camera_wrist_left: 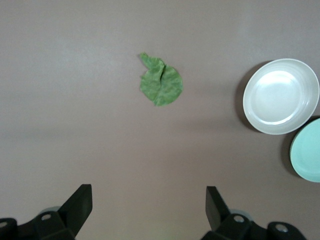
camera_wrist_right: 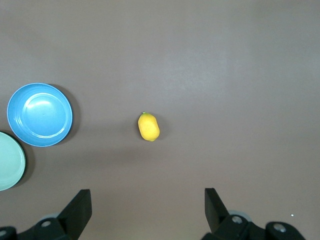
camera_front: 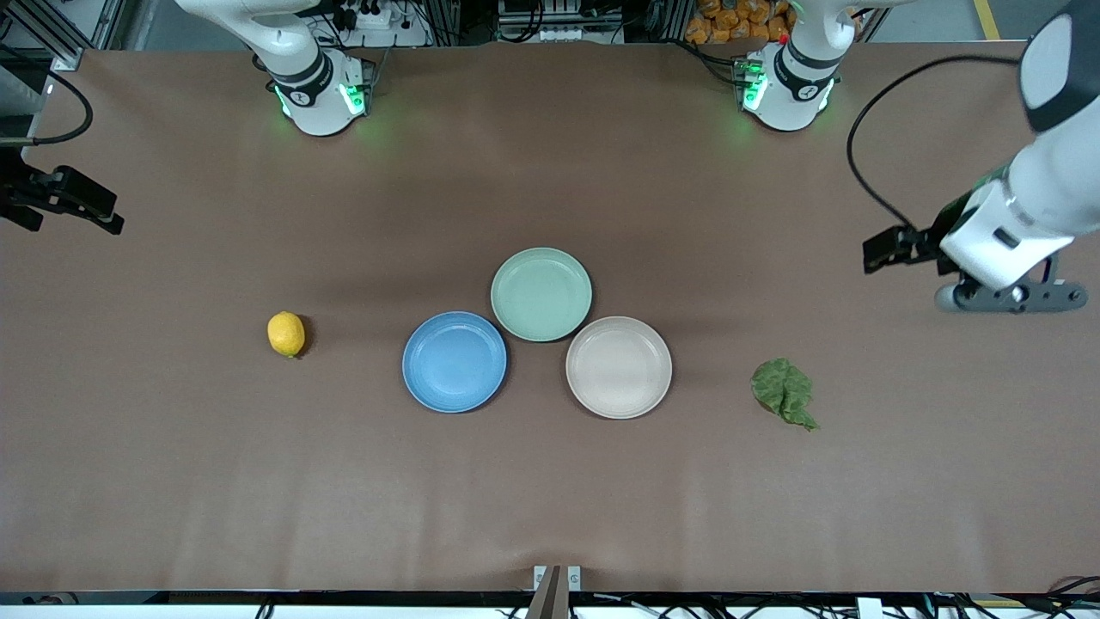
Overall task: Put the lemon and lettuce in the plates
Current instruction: 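Move the left gripper to the lettuce while the right gripper approaches the lemon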
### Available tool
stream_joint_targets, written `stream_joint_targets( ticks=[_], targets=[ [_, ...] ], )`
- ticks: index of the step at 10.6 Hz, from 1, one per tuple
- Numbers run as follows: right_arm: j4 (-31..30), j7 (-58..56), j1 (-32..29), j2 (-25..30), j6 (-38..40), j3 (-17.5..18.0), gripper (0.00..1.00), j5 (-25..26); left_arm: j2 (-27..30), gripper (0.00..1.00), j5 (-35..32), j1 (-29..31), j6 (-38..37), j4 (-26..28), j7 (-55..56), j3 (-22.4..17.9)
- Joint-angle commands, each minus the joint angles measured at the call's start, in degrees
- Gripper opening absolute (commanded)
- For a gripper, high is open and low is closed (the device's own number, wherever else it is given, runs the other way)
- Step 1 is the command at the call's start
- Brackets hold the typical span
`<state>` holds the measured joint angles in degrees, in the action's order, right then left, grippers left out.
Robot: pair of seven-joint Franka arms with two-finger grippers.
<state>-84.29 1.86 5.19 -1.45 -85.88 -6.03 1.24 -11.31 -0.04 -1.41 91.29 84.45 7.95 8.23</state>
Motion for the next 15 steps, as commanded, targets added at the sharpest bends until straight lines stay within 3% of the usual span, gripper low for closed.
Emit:
stream_joint_targets(
  ticks=[1, 8, 14, 15],
  targets=[
    [0.5, 0.5, -0.9, -1.3, 0.8, -0.1, 1.0, -0.7, -2.5, 1.0, -0.9, -0.4, 3.3, 0.4, 0.6, 0.0],
    [0.2, 0.4, -1.0, -6.4, 0.9, 0.0, 1.0, -0.7, -16.3, 1.0, -1.9, -0.2, 14.4, -0.3, 3.6, -0.4],
    [0.0, 0.3, -1.1, -12.7, 0.6, 0.0, 1.0, -1.0, -23.6, 1.0, -3.5, -1.6, 23.9, 0.6, 2.5, -0.4],
    [0.0, 0.2, -1.4, -13.2, 0.5, 0.0, 1.0, -2.8, -24.4, 1.0, -6.3, -1.2, 24.5, 0.7, 1.7, -0.2]
  ],
)
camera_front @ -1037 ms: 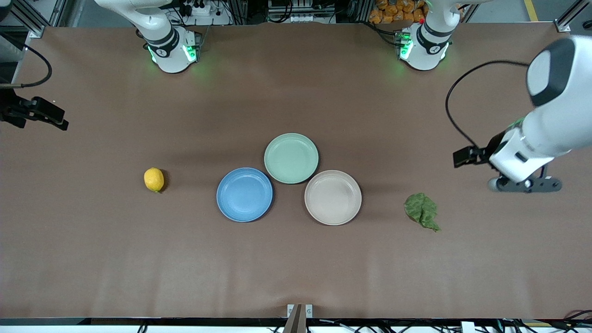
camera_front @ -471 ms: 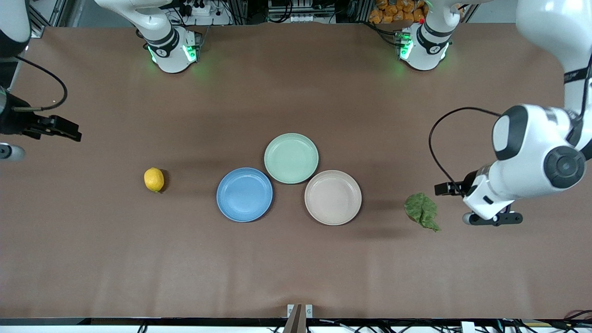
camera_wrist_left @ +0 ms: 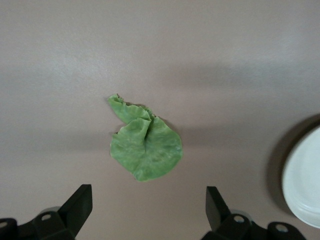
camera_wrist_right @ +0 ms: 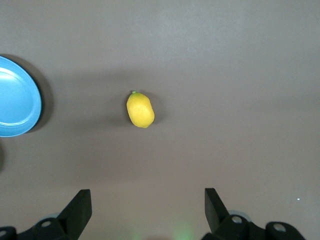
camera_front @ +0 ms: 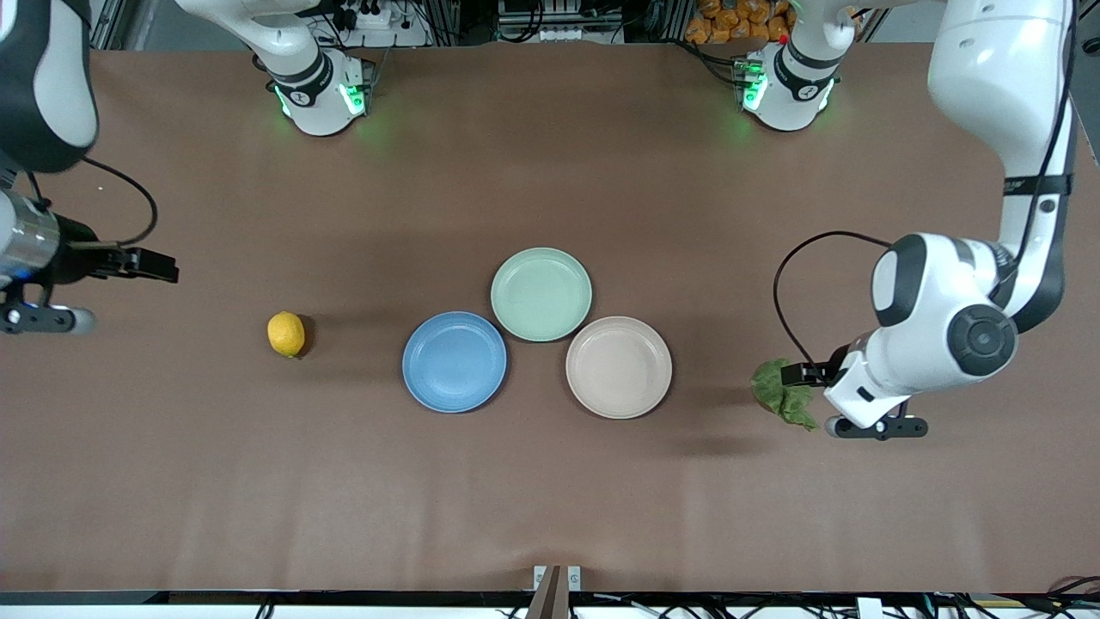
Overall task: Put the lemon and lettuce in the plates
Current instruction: 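Move the left gripper to the lettuce while the right gripper approaches the lemon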
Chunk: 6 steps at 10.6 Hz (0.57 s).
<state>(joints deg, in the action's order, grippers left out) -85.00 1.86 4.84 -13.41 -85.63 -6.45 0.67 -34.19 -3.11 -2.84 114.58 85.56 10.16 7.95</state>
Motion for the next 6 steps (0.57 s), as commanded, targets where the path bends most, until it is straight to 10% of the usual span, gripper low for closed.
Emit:
stream_joint_targets(
  ticks=[1, 6],
  targets=[
    [0.7, 0.2, -1.3, -2.2, 0.0, 0.4, 1.0, -3.5, -2.5, 1.0, -4.8, 0.1, 1.6, -0.4, -1.3, 0.0],
    [0.7, 0.2, -2.8, -7.6, -2.6, 0.5, 1.0, -3.9, -6.6, 1.0, -5.0, 0.3, 9.3, 2.9, -6.7, 0.0]
  ],
)
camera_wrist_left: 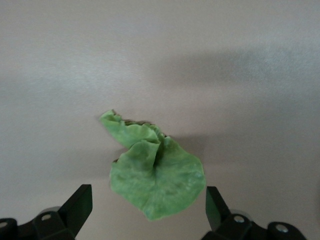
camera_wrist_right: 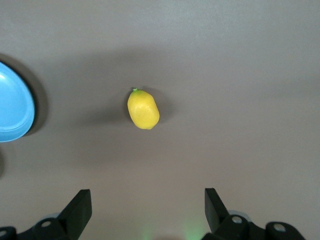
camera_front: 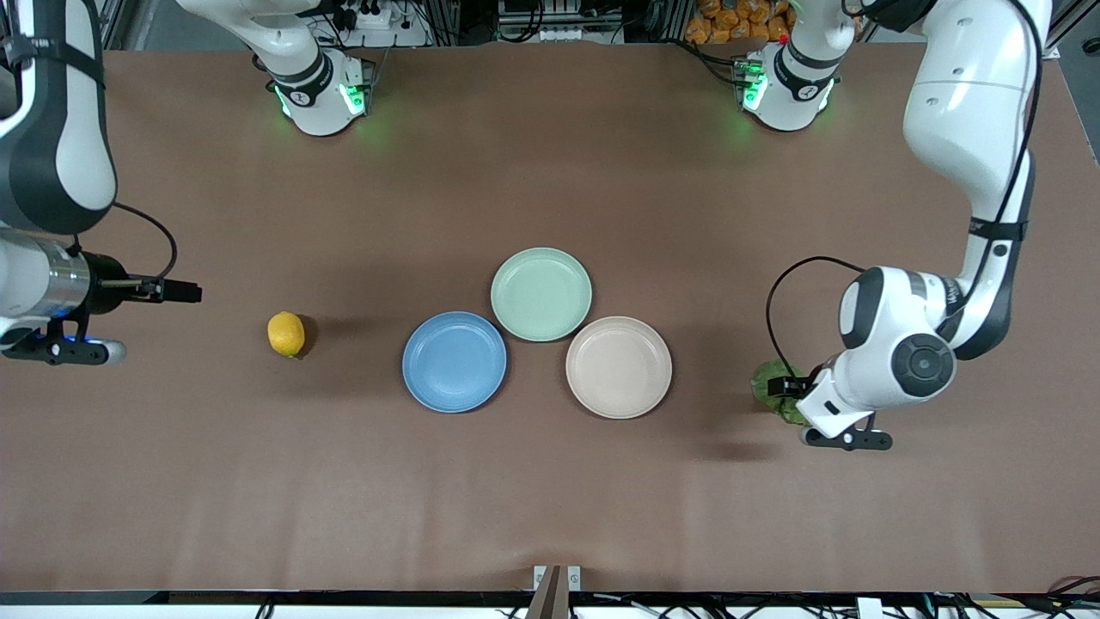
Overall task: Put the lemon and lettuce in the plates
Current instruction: 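Move the left gripper to the lettuce while the right gripper approaches the lemon, then close the left gripper on the lettuce while the right gripper grasps the lemon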
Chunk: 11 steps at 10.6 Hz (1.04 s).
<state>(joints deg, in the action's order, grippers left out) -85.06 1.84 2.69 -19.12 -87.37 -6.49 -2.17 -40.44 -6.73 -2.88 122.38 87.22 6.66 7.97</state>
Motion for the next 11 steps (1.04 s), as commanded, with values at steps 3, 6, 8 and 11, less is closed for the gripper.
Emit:
stream_joint_targets(
  ticks=[3, 6, 8, 11],
  targets=[
    [-0.3, 0.1, -0.1, -3.7, -4.6, 0.6, 1.0, -1.3, -2.2, 1.0, -1.4, 0.9, 2.5, 1.3, -5.9, 0.0],
    [-6.0, 0.2, 0.3, -3.6, -12.2, 0.7, 1.0, -3.6, -3.6, 1.0, -1.9, 0.8, 3.0, 1.1, -6.8, -0.1],
    [-8.4, 0.1, 0.6, -3.6, -15.3, 0.7, 1.0, -3.6, -4.8, 1.0, -4.9, 0.8, 3.9, 0.9, -6.9, -0.1],
    [-14.2, 0.1, 1.4, -2.9, -21.6, 0.7, 1.0, -3.6, -5.5, 1.0, -4.8, 1.0, 5.2, 0.9, -6.9, 0.0]
  ],
)
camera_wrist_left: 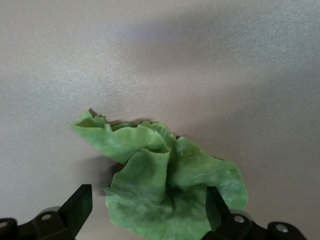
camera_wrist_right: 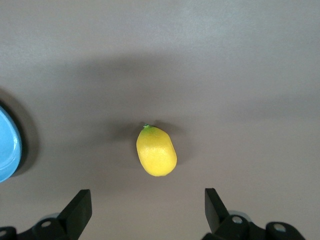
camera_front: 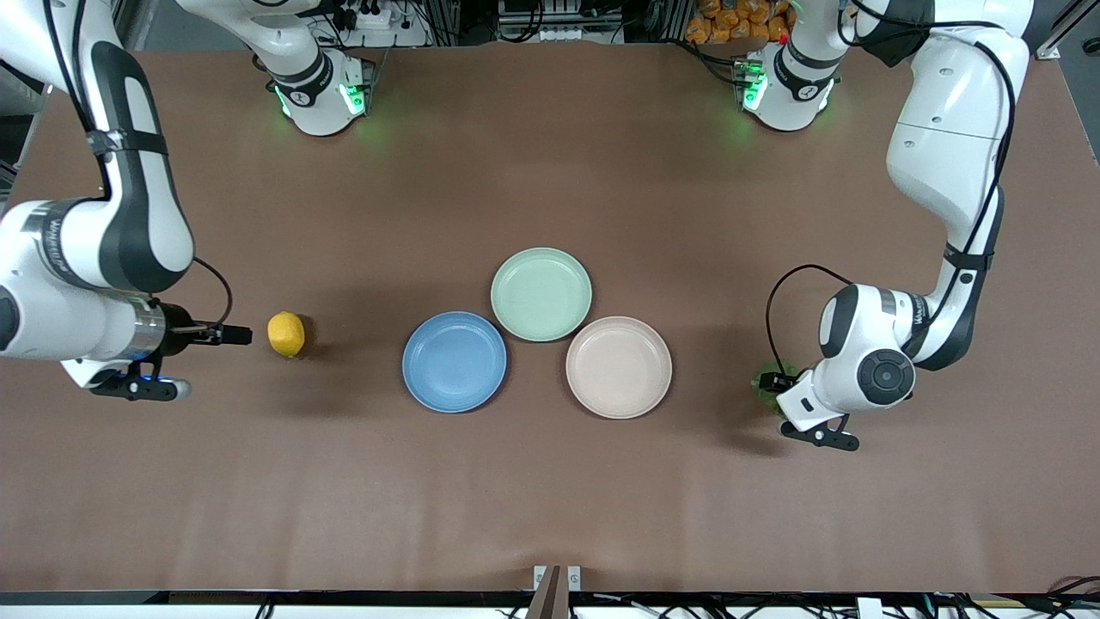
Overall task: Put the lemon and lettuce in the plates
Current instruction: 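Close the left gripper on the lettuce while the right gripper grasps the lemon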
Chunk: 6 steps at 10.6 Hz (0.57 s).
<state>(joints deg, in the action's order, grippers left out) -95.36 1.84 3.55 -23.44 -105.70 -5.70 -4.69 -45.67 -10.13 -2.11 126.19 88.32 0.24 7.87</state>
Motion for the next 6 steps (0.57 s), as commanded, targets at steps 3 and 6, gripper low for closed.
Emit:
stream_joint_targets(
  ticks=[3, 6],
  targets=[
    [-8.7, 0.1, 1.3, 1.8, -10.5, -0.1, 1.0, -1.1, -0.6, 0.0, -0.5, 0.3, 2.5, -0.3, -0.1, 0.3],
    [-13.3, -0.5, 1.3, 2.5, -16.1, -0.1, 1.0, -1.1, 0.3, 0.0, -0.5, 0.5, 2.5, -0.3, -0.1, 0.4]
  ],
)
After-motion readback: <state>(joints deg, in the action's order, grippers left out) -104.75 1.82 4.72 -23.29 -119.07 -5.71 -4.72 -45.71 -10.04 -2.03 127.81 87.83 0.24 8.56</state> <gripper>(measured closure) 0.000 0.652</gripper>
